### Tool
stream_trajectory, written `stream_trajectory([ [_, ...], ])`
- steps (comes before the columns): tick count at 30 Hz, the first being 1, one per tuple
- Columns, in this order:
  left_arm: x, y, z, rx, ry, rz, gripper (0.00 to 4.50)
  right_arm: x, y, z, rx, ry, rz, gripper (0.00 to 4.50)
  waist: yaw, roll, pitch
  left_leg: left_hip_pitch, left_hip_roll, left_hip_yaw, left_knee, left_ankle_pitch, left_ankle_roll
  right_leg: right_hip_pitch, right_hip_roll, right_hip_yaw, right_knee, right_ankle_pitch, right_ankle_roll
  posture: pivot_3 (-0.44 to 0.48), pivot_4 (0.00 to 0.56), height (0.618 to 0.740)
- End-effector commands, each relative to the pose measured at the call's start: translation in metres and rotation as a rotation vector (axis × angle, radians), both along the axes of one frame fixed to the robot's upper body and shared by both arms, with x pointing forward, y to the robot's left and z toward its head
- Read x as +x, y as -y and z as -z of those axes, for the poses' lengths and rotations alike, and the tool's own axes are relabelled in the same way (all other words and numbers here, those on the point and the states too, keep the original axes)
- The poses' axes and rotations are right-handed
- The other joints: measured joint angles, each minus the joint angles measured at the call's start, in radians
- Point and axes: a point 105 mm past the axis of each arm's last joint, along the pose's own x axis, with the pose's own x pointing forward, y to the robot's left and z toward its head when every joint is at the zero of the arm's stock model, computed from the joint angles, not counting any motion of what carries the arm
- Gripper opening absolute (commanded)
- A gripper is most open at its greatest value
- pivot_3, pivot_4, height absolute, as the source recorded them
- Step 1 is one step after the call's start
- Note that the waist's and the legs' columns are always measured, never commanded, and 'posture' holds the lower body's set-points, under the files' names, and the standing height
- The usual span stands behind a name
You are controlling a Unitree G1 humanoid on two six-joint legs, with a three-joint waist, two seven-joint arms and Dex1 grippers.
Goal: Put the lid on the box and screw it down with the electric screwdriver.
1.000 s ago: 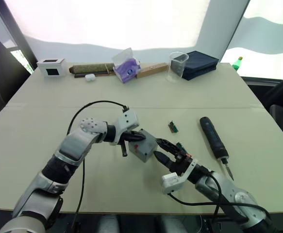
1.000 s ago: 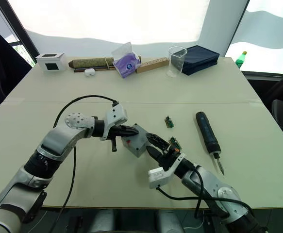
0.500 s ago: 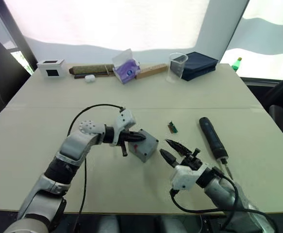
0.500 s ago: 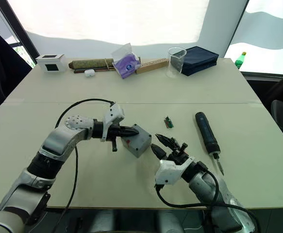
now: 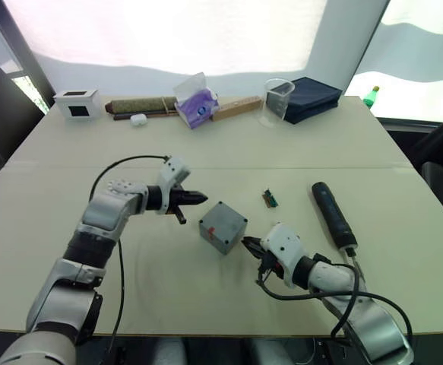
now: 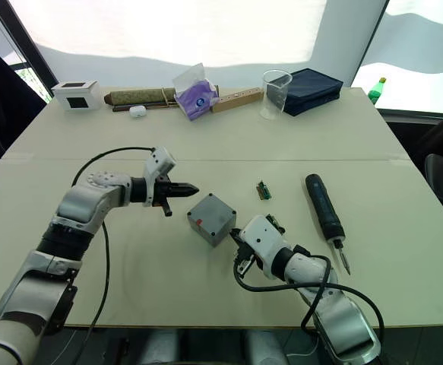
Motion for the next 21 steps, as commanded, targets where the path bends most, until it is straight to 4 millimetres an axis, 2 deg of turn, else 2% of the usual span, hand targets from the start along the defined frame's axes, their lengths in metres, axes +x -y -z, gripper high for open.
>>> stream_trajectory([
  [1,-0.011,0.005,0.001,0.017,0.034,0.059,0.0,0.008,0.0,-0.01,0.027,-0.008,0.047,0.07,0.0,0.0,0.0,-0.004,0.0,0.0,0.0,0.002,-0.004,-0.004,0.0,0.0,0.001,0.0,0.0,0.0,0.15,0.74],
  [3,-0.017,0.009,-0.003,-0.021,0.019,0.067,0.0,0.011,-0.001,-0.012,0.019,-0.003,0.044,0.07,0.001,0.0,0.0,-0.008,0.0,0.0,0.0,0.005,-0.008,-0.01,0.0,0.0,0.002,0.0,0.0,0.0,0.15,0.74],
  [10,-0.047,0.022,-0.008,-0.076,-0.034,0.134,0.0,0.023,-0.001,-0.015,-0.02,0.053,0.038,0.07,-0.001,0.0,0.0,-0.009,0.0,0.0,0.0,0.003,-0.006,-0.009,0.0,0.0,0.002,0.0,0.0,0.0,0.15,0.74],
  [14,-0.06,0.022,-0.003,-0.046,-0.055,0.147,0.0,0.025,0.003,-0.015,-0.036,0.061,0.04,0.07,0.0,0.0,0.0,-0.009,0.0,0.0,0.0,0.003,-0.005,-0.009,0.0,0.0,0.002,0.0,0.0,0.0,0.15,0.74],
  [17,-0.063,0.02,0.001,-0.031,-0.064,0.135,0.0,0.024,0.004,-0.014,-0.038,0.06,0.037,0.07,0.0,0.0,0.0,-0.009,0.0,0.0,0.0,0.003,-0.005,-0.009,0.0,0.0,0.002,0.0,0.0,0.0,0.15,0.74],
  [21,-0.057,0.016,0.006,0.004,-0.04,0.099,0.0,0.023,0.003,-0.014,-0.04,0.058,0.028,0.07,0.0,0.0,0.0,-0.009,0.0,0.0,0.0,0.003,-0.005,-0.009,0.0,0.0,0.002,0.0,0.0,0.0,0.15,0.74],
])
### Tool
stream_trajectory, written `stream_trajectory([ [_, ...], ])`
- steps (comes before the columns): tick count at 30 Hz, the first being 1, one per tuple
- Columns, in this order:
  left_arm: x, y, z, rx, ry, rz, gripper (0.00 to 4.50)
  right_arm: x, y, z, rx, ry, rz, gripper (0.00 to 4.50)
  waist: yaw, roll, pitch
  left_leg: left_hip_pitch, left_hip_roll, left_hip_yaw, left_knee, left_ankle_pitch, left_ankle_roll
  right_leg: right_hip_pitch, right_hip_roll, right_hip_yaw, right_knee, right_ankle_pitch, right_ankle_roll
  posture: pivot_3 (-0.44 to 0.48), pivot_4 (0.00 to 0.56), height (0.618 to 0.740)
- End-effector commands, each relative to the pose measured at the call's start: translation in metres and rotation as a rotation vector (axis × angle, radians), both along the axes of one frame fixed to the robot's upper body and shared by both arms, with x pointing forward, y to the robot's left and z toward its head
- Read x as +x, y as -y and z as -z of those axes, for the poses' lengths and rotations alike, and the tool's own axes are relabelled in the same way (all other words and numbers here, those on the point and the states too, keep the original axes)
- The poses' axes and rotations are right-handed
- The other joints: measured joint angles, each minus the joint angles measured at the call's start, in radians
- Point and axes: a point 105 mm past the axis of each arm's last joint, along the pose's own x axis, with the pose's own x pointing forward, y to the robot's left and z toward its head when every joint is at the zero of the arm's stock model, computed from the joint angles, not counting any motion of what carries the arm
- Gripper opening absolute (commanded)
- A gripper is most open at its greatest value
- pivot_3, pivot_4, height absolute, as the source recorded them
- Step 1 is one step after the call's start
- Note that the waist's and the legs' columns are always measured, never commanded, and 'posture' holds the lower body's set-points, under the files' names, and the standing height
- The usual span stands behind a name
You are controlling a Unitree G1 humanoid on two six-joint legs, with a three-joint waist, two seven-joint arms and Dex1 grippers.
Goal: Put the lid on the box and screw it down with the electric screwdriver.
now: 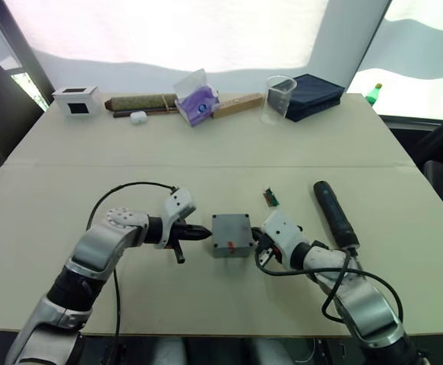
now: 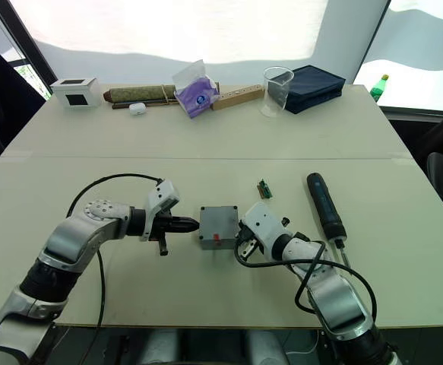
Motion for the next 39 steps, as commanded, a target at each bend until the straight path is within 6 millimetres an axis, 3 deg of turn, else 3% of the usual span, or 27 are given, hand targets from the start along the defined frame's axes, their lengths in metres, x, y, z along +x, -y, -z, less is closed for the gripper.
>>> stream_trajectory([
  [1,0.002,0.005,-0.005,0.011,0.059,0.011,0.0,-0.004,-0.009,-0.011,0.023,0.042,-0.05,0.07,0.0,0.0,0.0,0.0,0.0,0.0,0.0,0.0,0.0,0.0,0.0,0.0,0.0,0.0,0.0,0.0,0.15,0.74],
  [9,0.01,0.003,-0.01,-0.013,0.06,-0.02,0.0,-0.009,-0.005,-0.012,0.027,0.029,-0.029,0.07,0.0,0.0,0.0,0.0,0.0,0.0,0.0,0.0,0.0,0.0,0.0,0.0,0.0,0.0,0.0,0.0,0.15,0.74],
  [11,0.012,-0.007,-0.014,0.032,0.149,-0.009,0.0,-0.008,0.002,-0.018,0.004,0.059,-0.011,0.07,-0.002,0.0,0.0,0.0,0.0,0.0,0.0,0.0,0.0,0.0,0.0,0.0,0.0,0.0,0.0,0.0,0.15,0.74],
  [13,0.03,-0.025,-0.024,0.043,0.268,-0.106,0.0,-0.013,0.011,-0.033,0.012,0.08,0.023,0.07,-0.001,0.001,0.001,0.0,0.0,0.0,-0.001,0.0,0.0,-0.001,0.0,0.0,0.0,0.0,0.0,0.0,0.15,0.74],
  [16,0.045,-0.035,-0.036,0.02,0.328,-0.173,0.0,-0.021,0.018,-0.051,0.025,0.106,0.03,0.07,0.002,0.001,0.001,0.0,0.0,0.0,0.0,0.0,0.0,-0.001,0.0,0.0,0.0,0.0,0.0,0.0,0.15,0.74],
  [18,0.045,-0.033,-0.04,-0.02,0.262,-0.142,0.0,-0.025,0.023,-0.059,0.06,0.098,0.046,0.07,0.003,0.001,0.001,0.0,0.0,0.0,0.0,0.0,0.0,0.0,0.0,0.0,0.0,0.0,0.0,0.0,0.15,0.74],
  [21,0.046,-0.024,-0.077,-0.125,0.284,-0.056,0.0,-0.032,0.046,-0.07,0.135,0.088,0.134,0.07,0.006,-0.002,0.003,-0.001,0.0,0.0,0.0,-0.001,0.001,0.0,0.0,0.0,0.0,0.0,0.0,0.0,0.15,0.74],
  [23,0.029,-0.011,-0.087,-0.136,0.226,0.076,0.0,-0.035,0.063,-0.065,0.187,0.059,0.205,0.07,0.004,-0.002,0.004,-0.003,0.0,-0.001,0.0,0.0,0.001,-0.001,0.0,-0.001,-0.001,0.0,0.0,0.0,0.15,0.74],
  [25,0.003,-0.002,-0.082,-0.089,0.145,0.235,0.0,-0.038,0.075,-0.057,0.207,0.034,0.255,0.67,-0.002,-0.002,0.004,-0.003,0.0,-0.001,0.0,0.0,0.0,-0.001,0.0,-0.001,-0.002,0.0,0.0,0.0,0.15,0.74],
  [26,-0.003,-0.001,-0.08,-0.076,0.127,0.27,0.0,-0.038,0.077,-0.055,0.209,0.031,0.264,0.79,-0.006,0.0,0.005,-0.003,0.0,-0.001,-0.001,0.0,-0.001,-0.001,0.0,-0.001,-0.002,0.0,0.0,0.0,0.15,0.74],
  [27,-0.007,0.0,-0.078,-0.044,0.144,0.298,0.0,-0.039,0.079,-0.054,0.193,0.039,0.267,1.23,-0.008,0.002,0.006,-0.002,0.0,-0.001,-0.001,0.0,-0.001,-0.001,0.0,-0.001,-0.002,0.0,0.0,0.0,0.15,0.74],
  [31,-0.013,0.013,-0.075,-0.024,0.168,0.372,0.0,-0.04,0.077,-0.046,0.218,0.043,0.241,2.96,-0.006,0.002,0.007,-0.001,0.0,-0.002,-0.001,-0.001,0.001,0.0,0.001,-0.001,-0.001,0.0,0.0,0.0,0.15,0.74],
  [35,-0.011,0.02,-0.08,-0.05,0.186,0.384,0.0,-0.037,0.07,-0.033,0.254,-0.003,0.218,4.35,-0.004,0.002,0.008,-0.001,0.0,-0.002,-0.001,-0.001,0.001,0.0,0.001,-0.001,-0.001,0.0,0.0,0.0,0.15,0.74],
  [39,-0.008,0.02,-0.079,-0.065,0.19,0.363,0.0,-0.03,0.068,-0.028,0.252,0.005,0.219,4.47,-0.004,0.002,0.008,-0.001,0.0,-0.002,-0.001,-0.001,0.001,0.0,0.001,-0.001,-0.001,0.0,0.0,0.0,0.15,0.74],
])
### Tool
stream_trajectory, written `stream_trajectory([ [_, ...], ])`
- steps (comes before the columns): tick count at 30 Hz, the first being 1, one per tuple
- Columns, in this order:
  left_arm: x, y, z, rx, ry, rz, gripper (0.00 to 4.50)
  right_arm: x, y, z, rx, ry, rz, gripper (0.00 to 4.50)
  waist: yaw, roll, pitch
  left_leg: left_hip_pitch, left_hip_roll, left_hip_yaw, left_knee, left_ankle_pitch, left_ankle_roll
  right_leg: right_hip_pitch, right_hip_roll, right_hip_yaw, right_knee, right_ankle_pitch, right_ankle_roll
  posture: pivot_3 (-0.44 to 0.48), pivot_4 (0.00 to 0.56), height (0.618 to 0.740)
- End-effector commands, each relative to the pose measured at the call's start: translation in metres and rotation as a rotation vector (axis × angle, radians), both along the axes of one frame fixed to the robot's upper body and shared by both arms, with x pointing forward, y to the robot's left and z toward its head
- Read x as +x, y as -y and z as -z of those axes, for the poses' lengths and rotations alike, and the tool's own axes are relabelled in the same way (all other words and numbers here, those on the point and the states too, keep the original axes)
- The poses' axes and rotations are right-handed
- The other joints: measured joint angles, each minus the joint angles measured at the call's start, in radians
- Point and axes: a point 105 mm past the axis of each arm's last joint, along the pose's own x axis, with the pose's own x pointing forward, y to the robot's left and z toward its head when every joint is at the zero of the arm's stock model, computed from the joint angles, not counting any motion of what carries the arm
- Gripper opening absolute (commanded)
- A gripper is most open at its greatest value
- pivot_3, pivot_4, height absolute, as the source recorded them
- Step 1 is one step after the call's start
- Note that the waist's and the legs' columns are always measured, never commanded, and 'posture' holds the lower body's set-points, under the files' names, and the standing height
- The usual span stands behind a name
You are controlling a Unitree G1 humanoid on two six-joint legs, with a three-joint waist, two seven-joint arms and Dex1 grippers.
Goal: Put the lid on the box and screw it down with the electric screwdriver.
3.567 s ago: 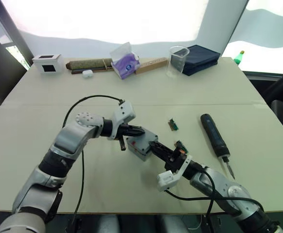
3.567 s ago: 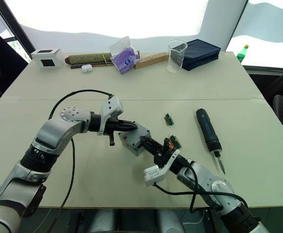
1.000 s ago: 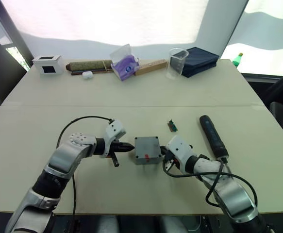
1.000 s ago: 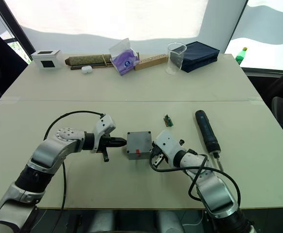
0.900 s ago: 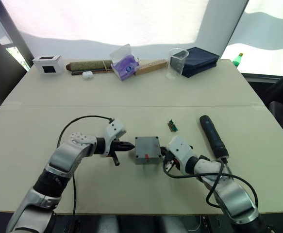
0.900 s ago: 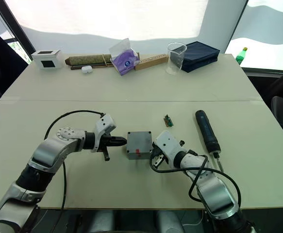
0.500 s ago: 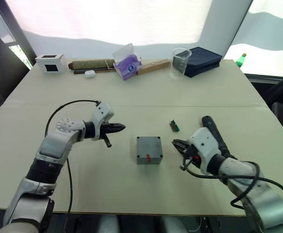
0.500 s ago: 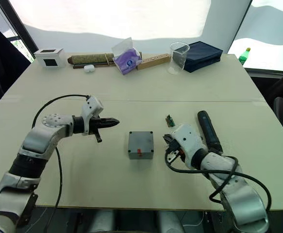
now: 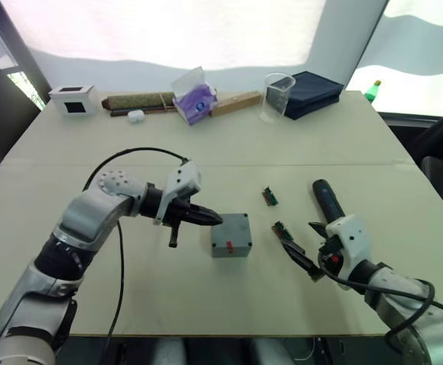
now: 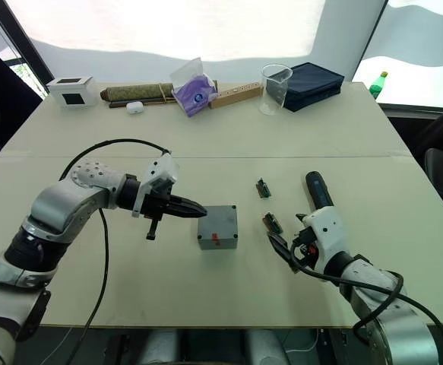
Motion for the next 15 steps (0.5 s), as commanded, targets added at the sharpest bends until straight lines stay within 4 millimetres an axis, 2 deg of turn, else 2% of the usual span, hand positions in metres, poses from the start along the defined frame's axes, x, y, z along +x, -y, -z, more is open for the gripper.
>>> stream_trajectory([
  [1,0.002,0.002,-0.008,-0.023,0.042,-0.009,0.0,0.004,-0.003,-0.005,-0.002,0.048,-0.01,4.47,0.001,0.0,0.0,0.0,0.0,0.0,0.0,0.0,0.0,0.0,0.0,0.0,0.0,0.0,0.0,0.0,0.15,0.74],
  [4,0.005,0.005,-0.01,-0.052,0.07,-0.034,0.0,0.015,0.003,-0.002,-0.023,0.086,0.028,4.47,0.002,0.0,0.0,0.0,0.0,0.0,0.0,0.0,0.0,0.0,0.0,0.0,0.0,0.0,0.0,0.0,0.15,0.74],
  [5,0.006,0.006,-0.01,-0.063,0.071,-0.046,0.0,0.017,0.004,-0.002,-0.024,0.093,0.038,3.93,0.002,0.0,0.0,0.0,0.0,0.0,0.0,0.0,0.0,0.0,0.0,0.0,0.0,0.0,0.0,0.0,0.15,0.74],
  [6,0.006,0.007,-0.01,-0.068,0.074,-0.05,0.0,0.017,0.003,0.0,-0.031,0.09,0.025,3.75,0.003,0.0,0.0,0.0,0.0,0.0,0.0,0.0,0.0,0.0,0.0,0.0,0.0,0.0,0.0,0.0,0.15,0.74],
  [11,0.004,0.009,-0.01,-0.071,0.075,-0.051,0.0,0.02,0.0,0.006,-0.026,0.084,0.006,1.89,0.003,0.0,0.0,0.0,0.0,0.0,0.0,0.0,-0.001,0.0,0.0,0.0,0.0,0.0,0.0,0.0,0.15,0.74],
  [15,0.004,0.005,-0.009,-0.065,0.079,-0.07,0.0,0.021,-0.003,0.009,-0.023,0.078,-0.008,1.89,0.002,0.0,0.0,0.0,0.0,0.0,0.0,0.001,-0.001,0.0,0.0,0.0,0.0,0.0,0.0,0.0,0.15,0.74],
])
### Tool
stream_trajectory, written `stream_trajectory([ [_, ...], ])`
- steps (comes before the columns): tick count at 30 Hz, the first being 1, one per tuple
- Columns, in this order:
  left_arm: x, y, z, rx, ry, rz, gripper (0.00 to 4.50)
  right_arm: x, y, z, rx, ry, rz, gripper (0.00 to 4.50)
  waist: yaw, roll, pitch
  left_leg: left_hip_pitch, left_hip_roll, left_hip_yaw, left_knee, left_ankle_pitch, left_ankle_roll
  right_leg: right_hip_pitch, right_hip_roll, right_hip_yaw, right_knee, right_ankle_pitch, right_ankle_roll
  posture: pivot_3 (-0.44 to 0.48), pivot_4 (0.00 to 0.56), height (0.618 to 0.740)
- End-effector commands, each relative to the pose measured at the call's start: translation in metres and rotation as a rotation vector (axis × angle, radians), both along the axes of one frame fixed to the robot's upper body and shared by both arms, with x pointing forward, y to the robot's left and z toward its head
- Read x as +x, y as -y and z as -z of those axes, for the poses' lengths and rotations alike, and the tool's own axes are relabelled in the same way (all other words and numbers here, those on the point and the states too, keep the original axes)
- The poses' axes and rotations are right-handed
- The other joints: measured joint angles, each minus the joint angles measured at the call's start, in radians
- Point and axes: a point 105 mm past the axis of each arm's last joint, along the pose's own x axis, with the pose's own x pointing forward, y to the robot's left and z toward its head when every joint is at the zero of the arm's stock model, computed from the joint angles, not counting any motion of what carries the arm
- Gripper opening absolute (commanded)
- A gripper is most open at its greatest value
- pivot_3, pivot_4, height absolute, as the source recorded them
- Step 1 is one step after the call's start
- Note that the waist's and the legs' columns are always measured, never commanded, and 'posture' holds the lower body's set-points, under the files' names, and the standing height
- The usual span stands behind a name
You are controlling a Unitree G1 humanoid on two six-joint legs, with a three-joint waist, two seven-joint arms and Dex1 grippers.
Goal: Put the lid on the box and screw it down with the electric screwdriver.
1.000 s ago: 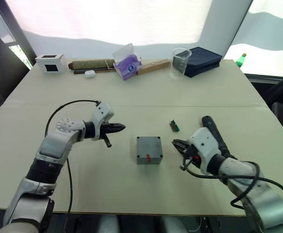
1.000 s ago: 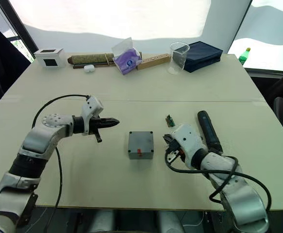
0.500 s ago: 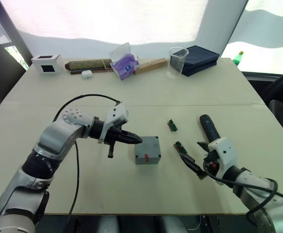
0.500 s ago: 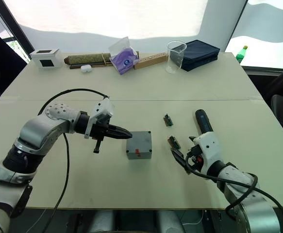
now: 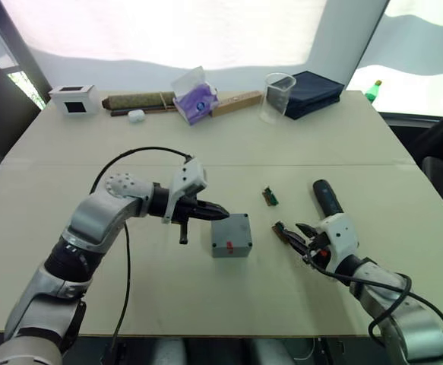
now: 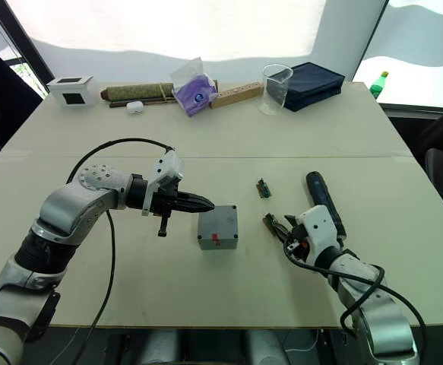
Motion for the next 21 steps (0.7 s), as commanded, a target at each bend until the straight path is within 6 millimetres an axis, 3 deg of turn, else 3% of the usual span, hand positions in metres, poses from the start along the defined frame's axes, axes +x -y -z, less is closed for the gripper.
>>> stream_trajectory([
  [1,-0.0016,-0.0036,-0.0103,-0.017,0.049,-0.008,0.0,0.0012,-0.0049,-0.0074,-0.001,0.041,-0.026,1.89,0.0,0.0,0.0,0.0,0.0,0.0,0.0,0.0,0.0,0.0,0.0,0.0,0.0,0.0,0.0,0.0,0.15,0.74],
  [8,-0.0016,-0.0051,-0.0077,-0.011,0.047,-0.017,0.0,0.0033,-0.0085,-0.0063,0.0,0.045,-0.034,1.89,0.002,0.0,0.0,0.0,0.0,0.0,0.0,0.0,0.0,0.0,0.0,0.0,0.0,0.0,0.0,0.0,0.15,0.74],
  [11,-0.001,-0.0054,-0.0067,-0.008,0.049,-0.021,0.0,0.0039,-0.0082,-0.0045,-0.008,0.044,-0.031,1.2,0.002,0.0,0.0,0.0,0.0,0.0,0.0,0.0,0.0,0.0,0.0,0.0,0.0,0.0,0.0,0.0,0.15,0.74],
  [13,-0.0007,-0.0057,-0.0069,-0.008,0.05,-0.023,0.0,0.0039,-0.008,-0.003,-0.012,0.042,-0.031,0.31,0.002,0.0,0.0,0.0,0.0,0.0,0.0,0.0,0.0,0.0,0.0,0.0,0.0,0.0,0.0,0.0,0.15,0.74],
  [14,-0.0005,-0.0057,-0.0069,-0.008,0.051,-0.023,0.0,0.004,-0.0078,-0.0025,-0.013,0.042,-0.03,0.13,0.002,0.0,0.0,0.0,0.0,0.0,0.0,0.0,0.0,0.0,0.0,0.0,0.0,0.0,0.0,0.0,0.15,0.74],
  [21,0.0003,-0.0072,-0.0051,-0.002,0.052,-0.031,0.0,0.0051,-0.0047,-0.0043,-0.018,0.054,-0.013,0.13,0.002,0.0,0.0,0.0,0.0,0.0,0.0,0.0,0.0,0.0,0.0,0.0,0.0,0.0,0.0,0.0,0.15,0.74],
])
